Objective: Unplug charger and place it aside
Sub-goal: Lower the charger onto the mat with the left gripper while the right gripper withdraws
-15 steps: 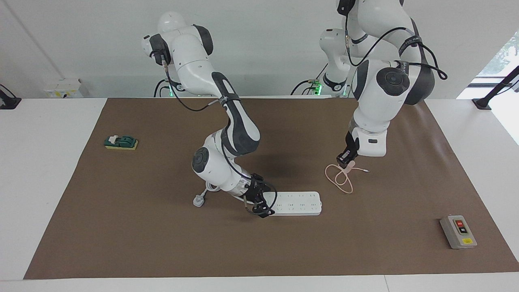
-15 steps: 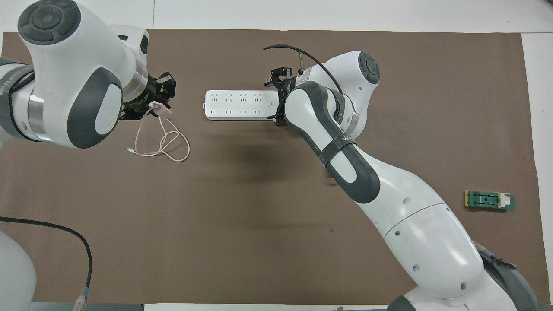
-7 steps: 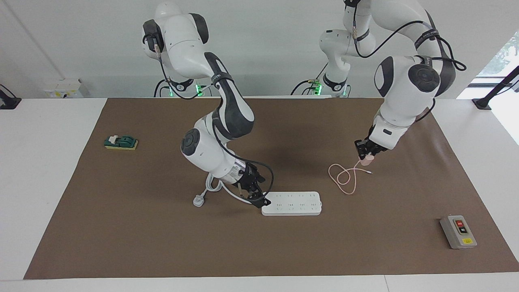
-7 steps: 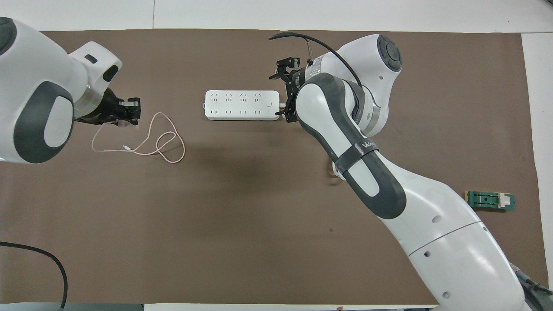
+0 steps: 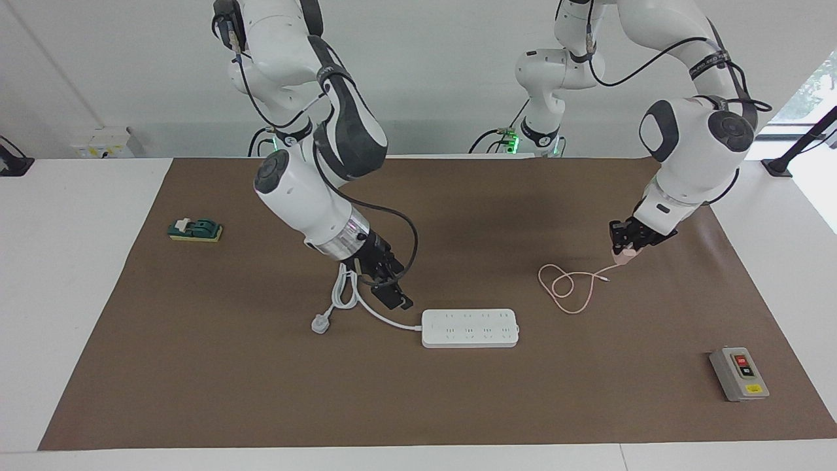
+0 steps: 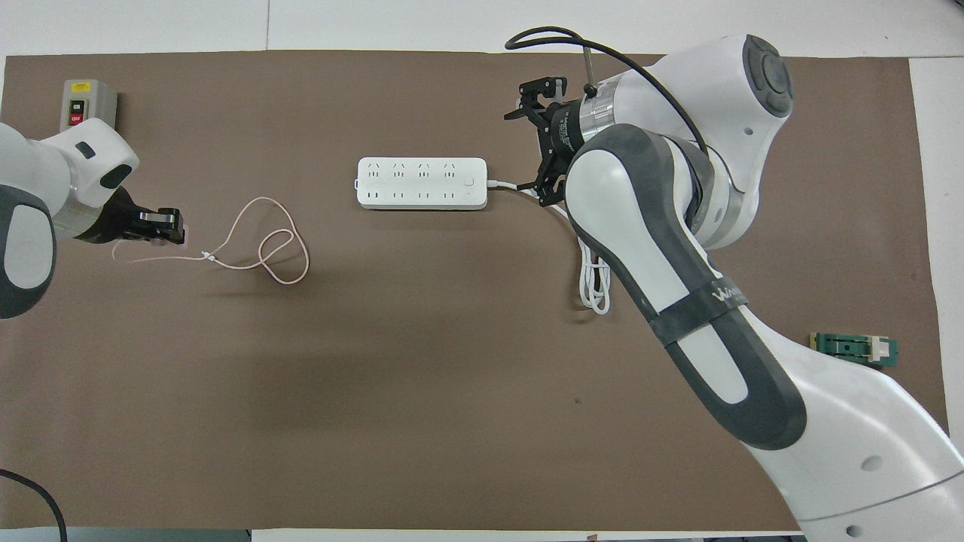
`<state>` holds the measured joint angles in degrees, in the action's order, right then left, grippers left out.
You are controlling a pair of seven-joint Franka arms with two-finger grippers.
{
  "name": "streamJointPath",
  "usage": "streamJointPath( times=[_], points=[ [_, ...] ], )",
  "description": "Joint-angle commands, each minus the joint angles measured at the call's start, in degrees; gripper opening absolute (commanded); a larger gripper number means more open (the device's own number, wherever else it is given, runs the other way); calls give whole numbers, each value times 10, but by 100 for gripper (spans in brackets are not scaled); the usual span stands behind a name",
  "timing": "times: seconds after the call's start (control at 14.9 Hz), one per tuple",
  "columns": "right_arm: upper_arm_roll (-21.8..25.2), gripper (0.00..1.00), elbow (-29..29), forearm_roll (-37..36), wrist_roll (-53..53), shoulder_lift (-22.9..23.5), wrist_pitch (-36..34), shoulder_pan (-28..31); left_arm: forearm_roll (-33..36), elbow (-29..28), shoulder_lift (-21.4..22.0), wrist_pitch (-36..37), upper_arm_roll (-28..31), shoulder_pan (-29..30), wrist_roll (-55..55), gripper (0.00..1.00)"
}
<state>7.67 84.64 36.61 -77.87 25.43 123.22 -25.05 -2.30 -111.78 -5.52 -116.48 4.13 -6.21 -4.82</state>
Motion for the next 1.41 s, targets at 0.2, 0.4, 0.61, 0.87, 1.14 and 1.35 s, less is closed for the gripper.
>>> streamJointPath(
  times=[0.2, 0.4, 0.61, 0.87, 1.14, 1.35],
  points=[
    [-2, 100, 56, -73, 131, -61, -40, 15, -12, -166, 87, -74, -10, -8, -26, 0],
    [-2, 100, 54, -106, 253, -83, -95, 32, -18, -230, 110, -134, -6, -13, -27, 0],
    [-2, 100, 52, -137, 368, -105, -143, 57, -18, -280, 118, -175, -4, -10, -39, 0],
    [-2, 100, 47, -200, 532, -130, -210, 93, -19, -293, 112, -192, -3, -6, -41, 6],
    [-2, 100, 47, -274, 662, -159, -256, 98, -19, -298, 112, -186, -2, 42, -87, 89],
    [-2, 100, 47, -311, 731, -177, -279, 111, -18, -283, 108, -185, -1, 79, -116, 100]
  ],
)
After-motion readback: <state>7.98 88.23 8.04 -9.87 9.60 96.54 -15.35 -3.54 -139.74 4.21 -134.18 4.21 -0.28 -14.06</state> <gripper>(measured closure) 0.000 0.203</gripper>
